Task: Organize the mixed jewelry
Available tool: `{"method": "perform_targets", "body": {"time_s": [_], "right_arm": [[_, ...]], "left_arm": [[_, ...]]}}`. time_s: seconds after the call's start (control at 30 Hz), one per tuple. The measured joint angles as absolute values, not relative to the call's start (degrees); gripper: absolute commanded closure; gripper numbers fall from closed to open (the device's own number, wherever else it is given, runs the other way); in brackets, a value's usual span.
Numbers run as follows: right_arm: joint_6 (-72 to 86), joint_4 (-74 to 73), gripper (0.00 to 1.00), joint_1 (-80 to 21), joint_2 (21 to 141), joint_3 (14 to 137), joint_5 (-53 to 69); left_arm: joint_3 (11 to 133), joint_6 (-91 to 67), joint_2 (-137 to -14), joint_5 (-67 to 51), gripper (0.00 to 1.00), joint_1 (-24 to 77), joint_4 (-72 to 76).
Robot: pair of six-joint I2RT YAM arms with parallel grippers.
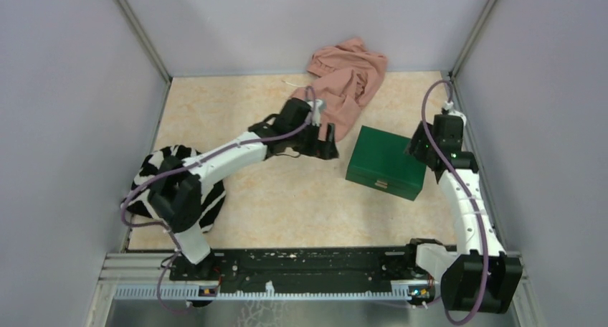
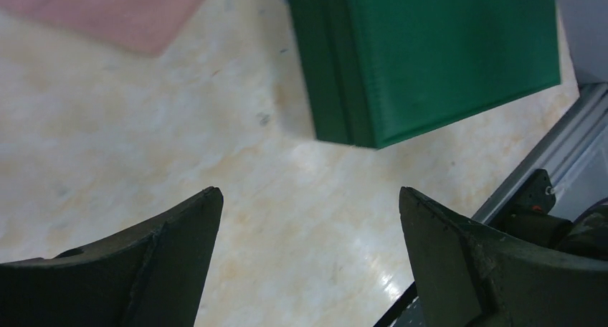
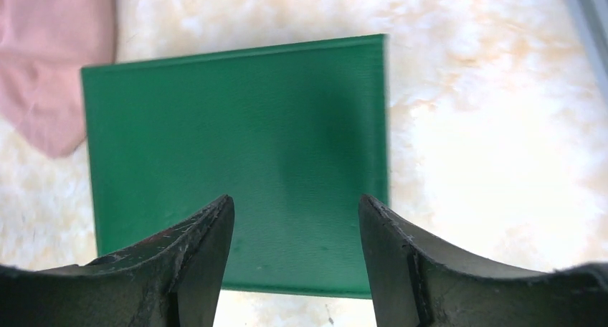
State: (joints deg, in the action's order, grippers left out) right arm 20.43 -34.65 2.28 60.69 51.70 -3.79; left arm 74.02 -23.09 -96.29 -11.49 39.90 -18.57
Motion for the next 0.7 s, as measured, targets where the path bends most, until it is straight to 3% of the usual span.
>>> {"method": "perform_targets", "body": {"time_s": [0.13,0.37,0.43,0.7], "right_arm": [[23.6,-36.1,0.38,5.6,58.3,50.2,-6.5],[24.4,-37.3,0.61,5.9,57.1,45.9,1.8],[24.2,-37.5,0.73,5.9,58.3,45.7,5.1],[24.1,-37.1,0.78,5.9,61.3,43.7,9.8]], "left_arm": [[84.0,-23.1,-106.2,-9.2,0.01,47.0,-18.0],[92.8,-22.6,-117.1,-6.7,0.01,49.0,-19.2],[93.2,-22.4,-117.8,-6.2,0.01,48.9,-19.5],[88.9,-21.0,-114.1,-6.0,0.01,48.6,-17.1]]}}
